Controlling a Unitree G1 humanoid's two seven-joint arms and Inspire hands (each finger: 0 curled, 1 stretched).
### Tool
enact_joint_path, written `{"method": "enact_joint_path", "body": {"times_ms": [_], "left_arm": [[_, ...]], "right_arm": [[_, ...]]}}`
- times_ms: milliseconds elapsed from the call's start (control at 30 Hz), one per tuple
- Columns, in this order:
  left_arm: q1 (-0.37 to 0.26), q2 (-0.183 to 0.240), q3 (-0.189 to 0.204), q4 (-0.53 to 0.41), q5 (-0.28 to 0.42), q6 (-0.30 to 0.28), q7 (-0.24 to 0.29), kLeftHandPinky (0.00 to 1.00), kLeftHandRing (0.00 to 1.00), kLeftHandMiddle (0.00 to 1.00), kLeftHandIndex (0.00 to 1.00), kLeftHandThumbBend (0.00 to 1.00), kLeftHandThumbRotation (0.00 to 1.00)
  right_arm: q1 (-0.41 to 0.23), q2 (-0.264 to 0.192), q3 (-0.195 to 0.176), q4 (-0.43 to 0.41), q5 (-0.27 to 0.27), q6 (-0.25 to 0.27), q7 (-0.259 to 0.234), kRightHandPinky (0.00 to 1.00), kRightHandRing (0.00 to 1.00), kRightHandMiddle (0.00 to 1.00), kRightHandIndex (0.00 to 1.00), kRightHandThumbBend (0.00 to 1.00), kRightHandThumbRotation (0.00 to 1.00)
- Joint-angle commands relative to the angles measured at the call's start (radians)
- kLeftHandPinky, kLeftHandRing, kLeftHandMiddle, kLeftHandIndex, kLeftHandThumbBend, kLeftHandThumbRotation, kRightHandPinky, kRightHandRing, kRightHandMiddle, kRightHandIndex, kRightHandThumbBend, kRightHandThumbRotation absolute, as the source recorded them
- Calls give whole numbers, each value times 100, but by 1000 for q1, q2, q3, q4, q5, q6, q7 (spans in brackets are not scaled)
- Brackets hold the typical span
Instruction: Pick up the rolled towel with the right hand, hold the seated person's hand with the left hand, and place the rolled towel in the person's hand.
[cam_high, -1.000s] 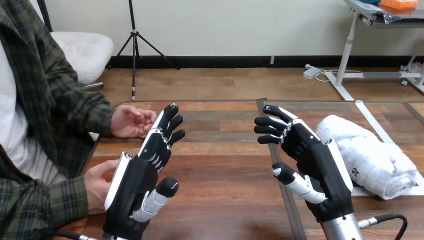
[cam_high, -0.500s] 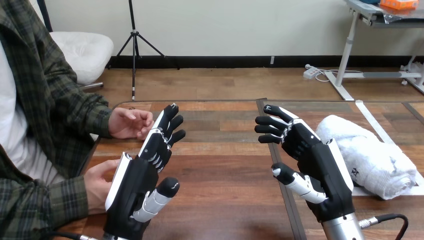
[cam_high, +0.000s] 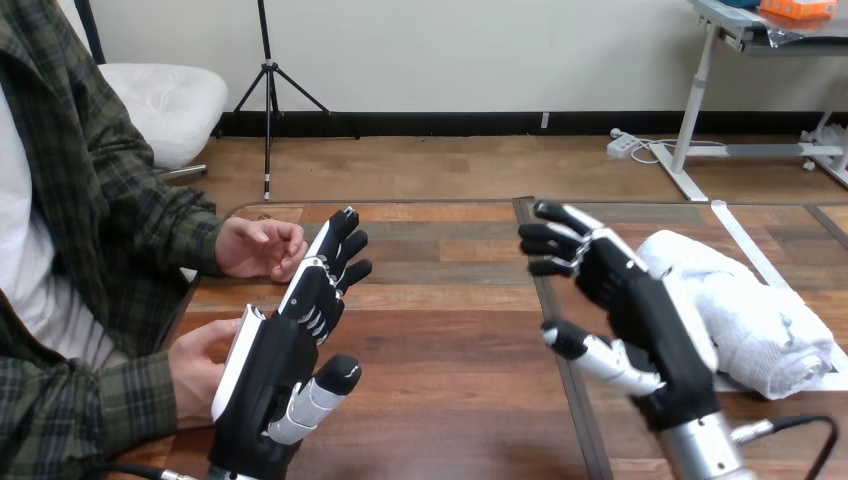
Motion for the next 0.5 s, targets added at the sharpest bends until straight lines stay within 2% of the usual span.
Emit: {"method": "enact_joint_path", "body": {"times_ms": [0,133,233,367,467], "left_arm": [[-66,-7,1,-1,3,-20,4,91,96,98,96,100,86],[-67,-8,-1,2,0,-22,1,91,96,99,96,100,85],[-66,-11,-4,2,-3,-19,-1,92,96,99,96,100,85],[-61,-17,-6,-5,0,-11,4,92,97,99,96,100,86],[-61,-22,-9,-5,-6,-10,1,92,97,99,97,100,86]], "right_arm": [[-75,-54,-43,-104,-43,31,-72,74,79,80,85,100,62],[-79,-83,-57,-151,-92,70,-123,75,80,81,86,100,61],[-75,-99,-68,-221,-123,134,-165,74,80,81,86,100,60],[-69,-117,-76,-335,-111,251,-183,75,81,82,87,100,58],[-67,-134,-87,-405,-123,323,-202,78,85,84,89,100,57]]}}
